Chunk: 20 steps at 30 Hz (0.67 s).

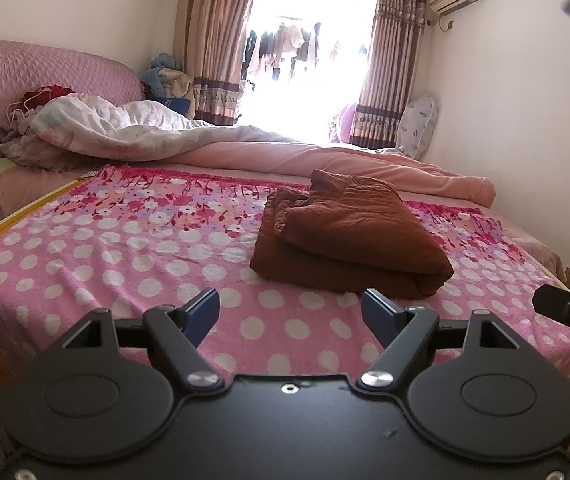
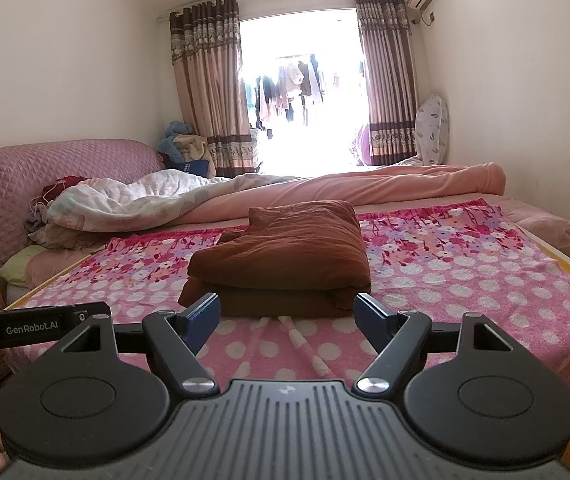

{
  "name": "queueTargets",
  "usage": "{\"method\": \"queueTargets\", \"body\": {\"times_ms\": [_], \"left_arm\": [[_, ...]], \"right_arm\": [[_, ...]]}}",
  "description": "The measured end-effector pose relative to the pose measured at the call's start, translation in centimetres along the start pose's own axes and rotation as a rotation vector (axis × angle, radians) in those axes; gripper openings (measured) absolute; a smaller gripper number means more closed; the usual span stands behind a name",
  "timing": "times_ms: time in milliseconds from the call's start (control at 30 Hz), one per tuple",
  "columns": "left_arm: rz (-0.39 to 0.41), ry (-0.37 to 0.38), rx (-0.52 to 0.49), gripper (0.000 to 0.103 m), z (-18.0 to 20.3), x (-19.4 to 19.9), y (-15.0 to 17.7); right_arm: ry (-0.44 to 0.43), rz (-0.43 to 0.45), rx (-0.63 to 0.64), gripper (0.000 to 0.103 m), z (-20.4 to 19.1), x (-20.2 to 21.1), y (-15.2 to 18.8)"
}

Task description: Fold large clothes

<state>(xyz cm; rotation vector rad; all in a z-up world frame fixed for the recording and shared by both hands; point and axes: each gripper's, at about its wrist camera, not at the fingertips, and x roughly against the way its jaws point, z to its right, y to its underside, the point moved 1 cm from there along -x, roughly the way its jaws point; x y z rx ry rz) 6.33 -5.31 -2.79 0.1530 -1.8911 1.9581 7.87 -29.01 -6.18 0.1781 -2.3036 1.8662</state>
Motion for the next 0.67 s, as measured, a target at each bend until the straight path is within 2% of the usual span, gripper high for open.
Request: {"method": "queueTargets", "body": {"times_ms": [367,567,667], "left_arm": [[0.006,0.002,-0.014,0.08,0.32,-0.02,-0.02],[0.079,-0.046,-0.058,0.08,0.68,0.71,0.04],[0.07,-0.03,-0.043,0.08,0.39,0.68,-0.04]], "right_arm": [[0.001,0.003,0.001,0.089,-0.03,0.04,0.01],[0.001,0.002,0.001,0.089,0.01,-0.02,0.01],[0.001,0.002,0.0,0.089,-0.03,0.04,0.03]]}}
